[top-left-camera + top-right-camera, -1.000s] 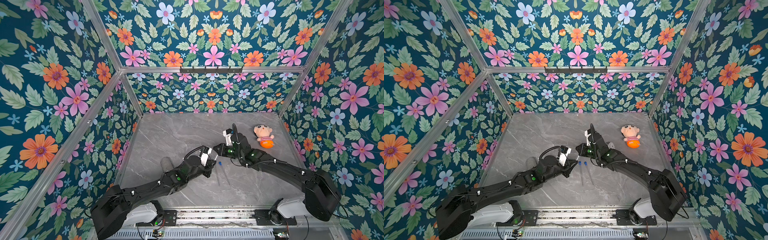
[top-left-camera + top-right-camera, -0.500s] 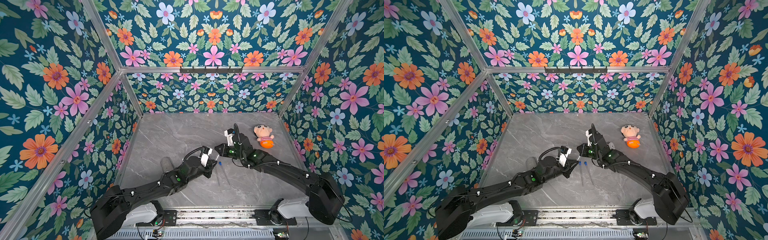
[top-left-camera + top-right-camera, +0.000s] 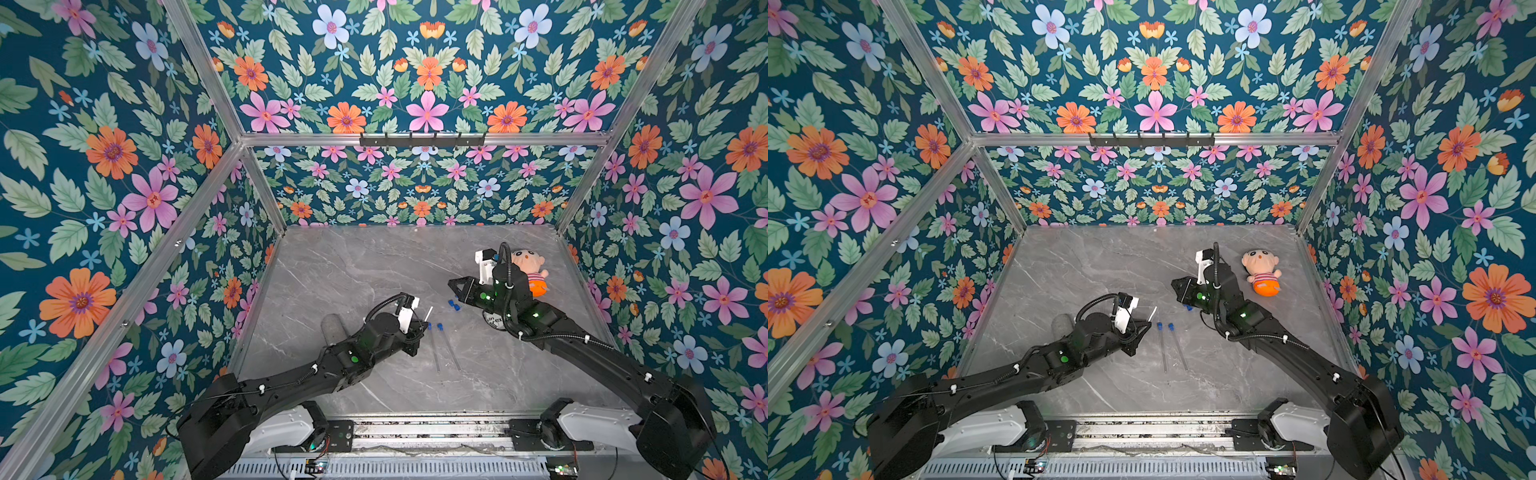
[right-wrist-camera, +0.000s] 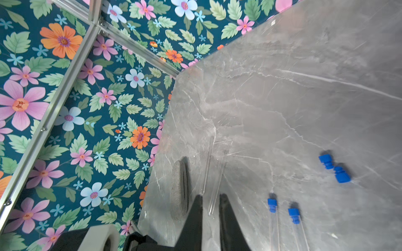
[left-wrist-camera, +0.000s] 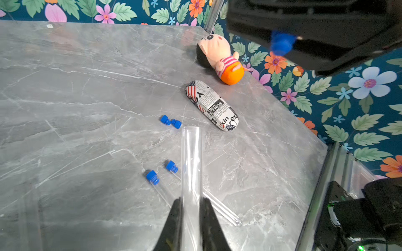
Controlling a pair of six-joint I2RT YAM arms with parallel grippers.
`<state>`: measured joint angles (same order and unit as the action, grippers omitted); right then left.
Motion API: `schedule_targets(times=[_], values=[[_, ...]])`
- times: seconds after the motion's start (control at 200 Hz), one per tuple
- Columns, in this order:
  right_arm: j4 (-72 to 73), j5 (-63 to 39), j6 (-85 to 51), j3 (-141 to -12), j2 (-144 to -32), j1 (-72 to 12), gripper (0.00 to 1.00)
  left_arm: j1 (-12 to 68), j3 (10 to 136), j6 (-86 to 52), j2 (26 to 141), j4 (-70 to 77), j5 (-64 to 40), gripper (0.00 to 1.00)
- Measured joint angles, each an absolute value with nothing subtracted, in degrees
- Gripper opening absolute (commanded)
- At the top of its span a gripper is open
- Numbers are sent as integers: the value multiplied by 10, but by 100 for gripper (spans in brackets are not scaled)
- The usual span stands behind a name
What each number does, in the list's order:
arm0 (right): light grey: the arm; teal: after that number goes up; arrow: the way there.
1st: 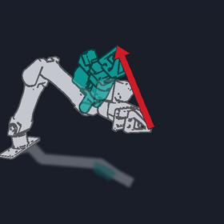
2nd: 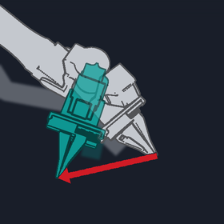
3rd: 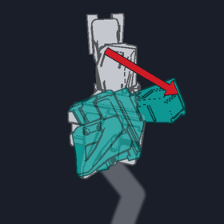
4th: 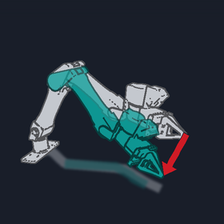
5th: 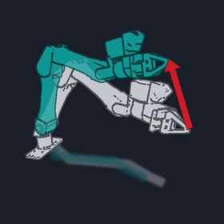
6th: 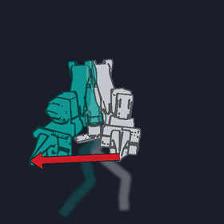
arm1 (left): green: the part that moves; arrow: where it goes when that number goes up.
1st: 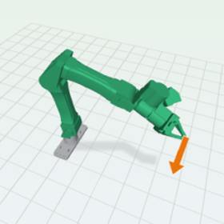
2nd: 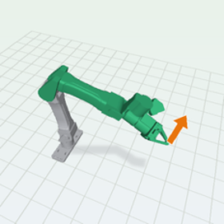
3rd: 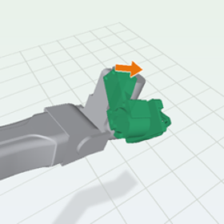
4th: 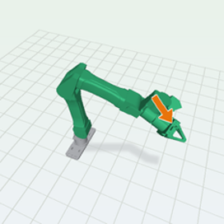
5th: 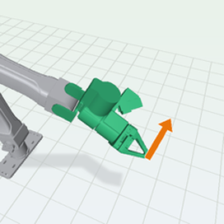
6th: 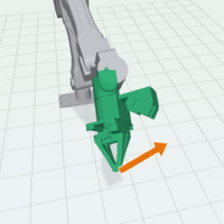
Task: Remove stoppers from test tubes
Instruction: Open the stopper on the test tube, then place the test tube at the center of the board.
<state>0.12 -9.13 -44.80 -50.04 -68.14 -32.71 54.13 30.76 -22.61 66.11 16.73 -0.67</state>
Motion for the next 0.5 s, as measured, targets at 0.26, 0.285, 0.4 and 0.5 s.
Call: schedule_targets(times=[0.26, 0.285, 0.4, 0.5], values=[[-70, -33, -409, -481, -628, -320, 0, 505, 361, -259, 692, 84, 39, 13], [-76, -27, -403, -477, -624, -320, 0, 501, 370, -266, 702, 74, 44, 13], [-101, -7, -389, -458, -608, -320, 0, 479, 409, -284, 755, 32, 56, 13], [-115, 6, -387, -442, -597, -320, 0, 465, 435, -290, 802, 3, 62, 13]])
